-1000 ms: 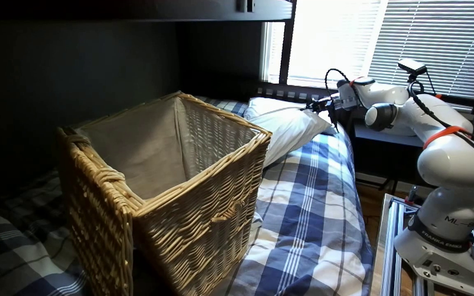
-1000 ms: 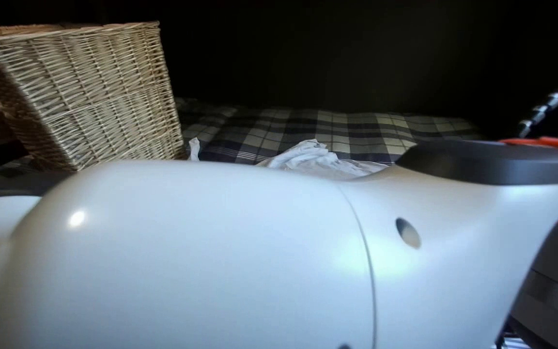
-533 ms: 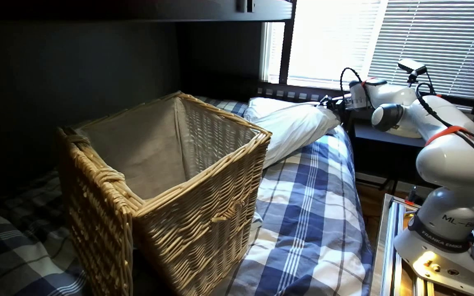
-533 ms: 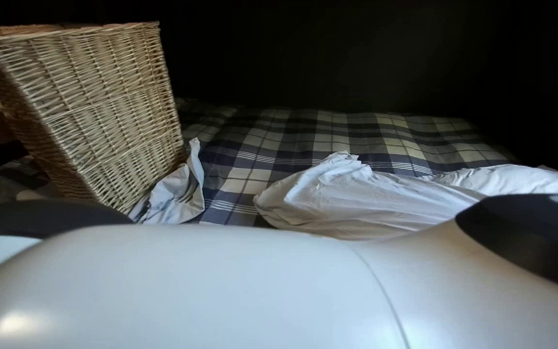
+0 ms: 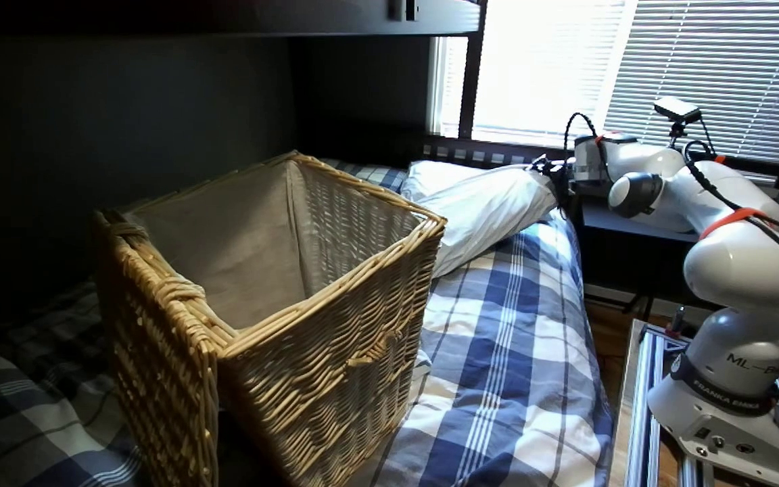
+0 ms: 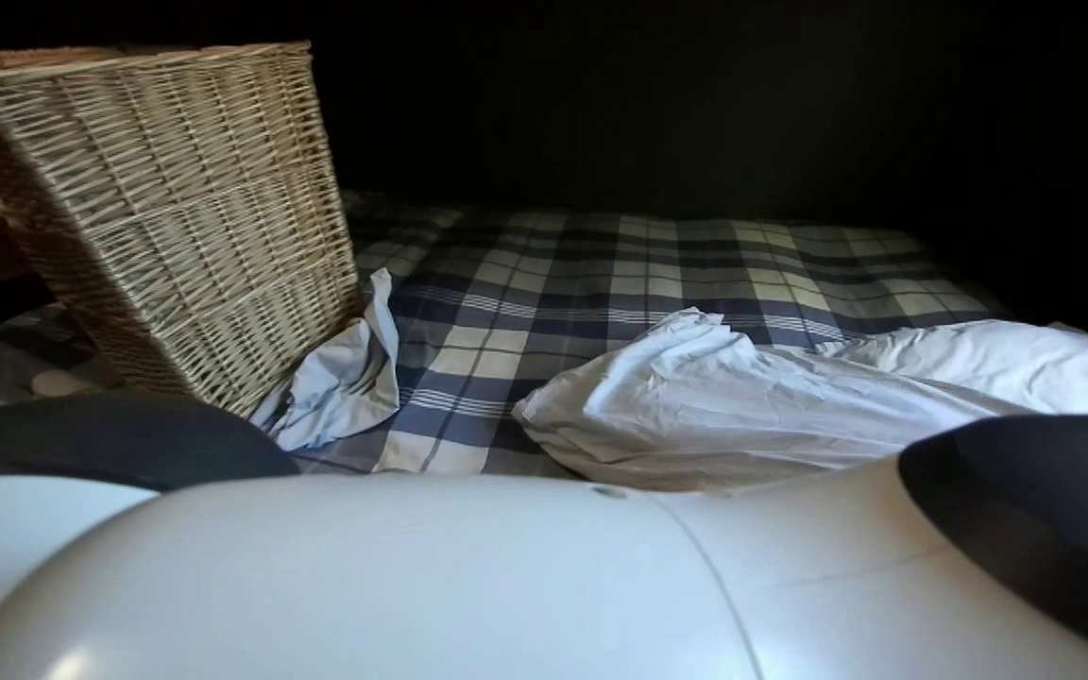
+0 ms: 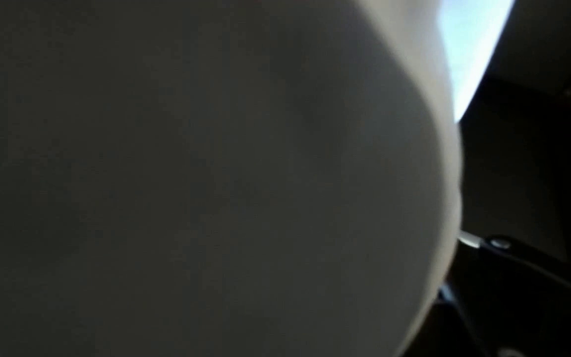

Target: Move the pillow to the right

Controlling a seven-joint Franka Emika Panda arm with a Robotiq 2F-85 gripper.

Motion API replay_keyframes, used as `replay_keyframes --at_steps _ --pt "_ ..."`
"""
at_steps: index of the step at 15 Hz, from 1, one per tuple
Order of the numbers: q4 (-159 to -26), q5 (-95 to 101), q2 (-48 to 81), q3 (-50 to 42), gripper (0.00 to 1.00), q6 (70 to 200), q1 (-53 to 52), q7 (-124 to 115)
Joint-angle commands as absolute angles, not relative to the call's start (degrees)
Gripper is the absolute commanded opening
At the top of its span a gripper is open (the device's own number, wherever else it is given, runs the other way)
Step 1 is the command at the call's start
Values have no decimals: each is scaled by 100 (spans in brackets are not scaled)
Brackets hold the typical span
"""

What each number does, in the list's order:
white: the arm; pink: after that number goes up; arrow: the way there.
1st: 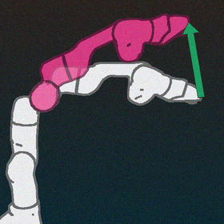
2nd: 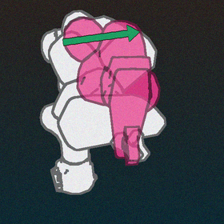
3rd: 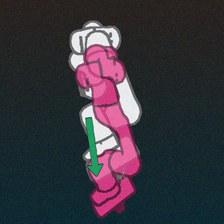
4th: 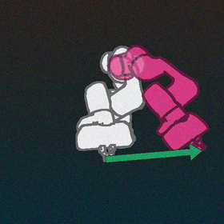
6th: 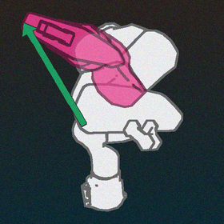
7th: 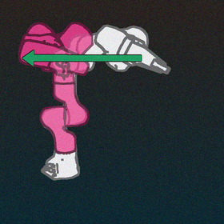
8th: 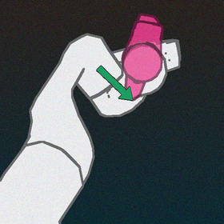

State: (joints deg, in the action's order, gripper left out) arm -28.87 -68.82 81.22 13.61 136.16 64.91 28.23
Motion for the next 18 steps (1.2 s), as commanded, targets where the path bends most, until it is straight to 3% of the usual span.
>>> replay_keyframes --at_steps 1,5,6,9,18 --pt "-2551 -6804 8305 1510 65 13352 6217 3226" --pt "-2860 -6333 8163 1301 96 12715 5838 3244" --pt "-2920 -6198 8140 1249 99 12599 5758 3160" --pt "-2938 -5617 8094 830 100 12813 5441 3044" --pt "-2940 -4485 7972 -583 100 15337 4566 2945"
